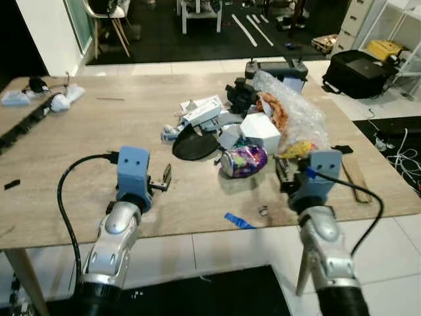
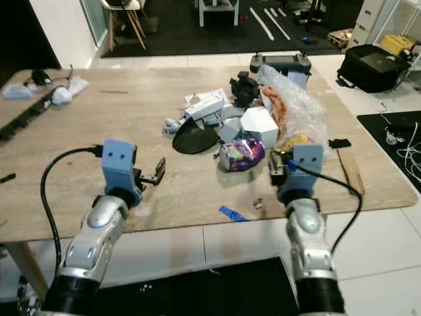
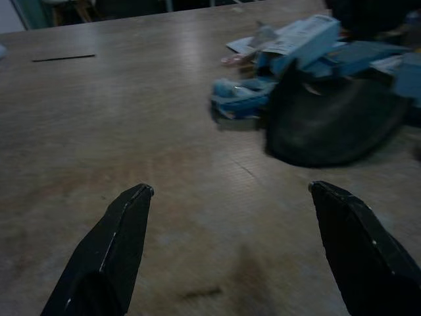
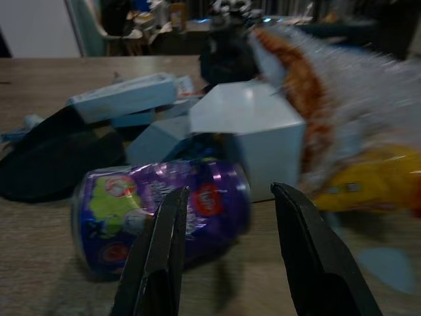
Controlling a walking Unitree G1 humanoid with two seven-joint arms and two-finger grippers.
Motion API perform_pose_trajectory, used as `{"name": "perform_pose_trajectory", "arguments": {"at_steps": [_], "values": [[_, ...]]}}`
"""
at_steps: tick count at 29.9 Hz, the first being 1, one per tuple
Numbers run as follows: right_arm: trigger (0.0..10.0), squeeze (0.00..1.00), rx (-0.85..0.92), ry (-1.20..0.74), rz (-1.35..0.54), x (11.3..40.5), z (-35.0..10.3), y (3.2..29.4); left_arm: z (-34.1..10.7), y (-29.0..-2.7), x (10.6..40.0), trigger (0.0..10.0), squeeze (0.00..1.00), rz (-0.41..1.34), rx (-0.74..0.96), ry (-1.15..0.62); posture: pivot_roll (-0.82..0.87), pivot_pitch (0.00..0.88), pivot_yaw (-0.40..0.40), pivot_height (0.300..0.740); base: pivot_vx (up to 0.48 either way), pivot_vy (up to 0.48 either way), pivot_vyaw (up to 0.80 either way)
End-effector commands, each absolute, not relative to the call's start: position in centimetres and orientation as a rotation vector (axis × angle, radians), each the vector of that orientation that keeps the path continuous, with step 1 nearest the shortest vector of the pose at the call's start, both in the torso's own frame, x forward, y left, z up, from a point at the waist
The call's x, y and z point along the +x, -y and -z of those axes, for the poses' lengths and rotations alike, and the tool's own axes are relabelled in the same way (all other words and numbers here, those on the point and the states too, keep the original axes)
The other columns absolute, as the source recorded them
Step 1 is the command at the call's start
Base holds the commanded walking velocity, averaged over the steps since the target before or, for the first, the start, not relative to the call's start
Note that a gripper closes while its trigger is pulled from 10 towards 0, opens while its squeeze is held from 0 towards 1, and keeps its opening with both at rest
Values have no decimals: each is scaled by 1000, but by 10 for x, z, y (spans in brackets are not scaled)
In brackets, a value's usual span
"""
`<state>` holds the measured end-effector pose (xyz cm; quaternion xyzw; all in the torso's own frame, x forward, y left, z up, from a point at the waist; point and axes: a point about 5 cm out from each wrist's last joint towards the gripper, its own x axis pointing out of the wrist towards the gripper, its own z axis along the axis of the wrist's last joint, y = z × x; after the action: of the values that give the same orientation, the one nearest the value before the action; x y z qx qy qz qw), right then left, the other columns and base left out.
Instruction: Picking trash to rubbish bin
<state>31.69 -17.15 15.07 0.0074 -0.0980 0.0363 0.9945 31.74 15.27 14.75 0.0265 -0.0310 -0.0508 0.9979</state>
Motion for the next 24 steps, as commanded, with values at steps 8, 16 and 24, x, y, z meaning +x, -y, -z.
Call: {"name": "perform_pose_trajectory", "arguments": {"at_steps": [8,16,24], "values": [[10000,0,21,281,-173,305,-162,163,-152,-151,314,10000,0,126,-5,103,-61,122,10,740,173,0,0],[10000,565,45,291,-204,301,-163,158,-156,-139,311,10000,0,249,-1,130,-60,118,15,740,0,0,0],[10000,1000,94,267,-168,306,-161,171,-157,-141,310,10000,0,252,1,137,-54,114,12,740,0,0,0]]}}
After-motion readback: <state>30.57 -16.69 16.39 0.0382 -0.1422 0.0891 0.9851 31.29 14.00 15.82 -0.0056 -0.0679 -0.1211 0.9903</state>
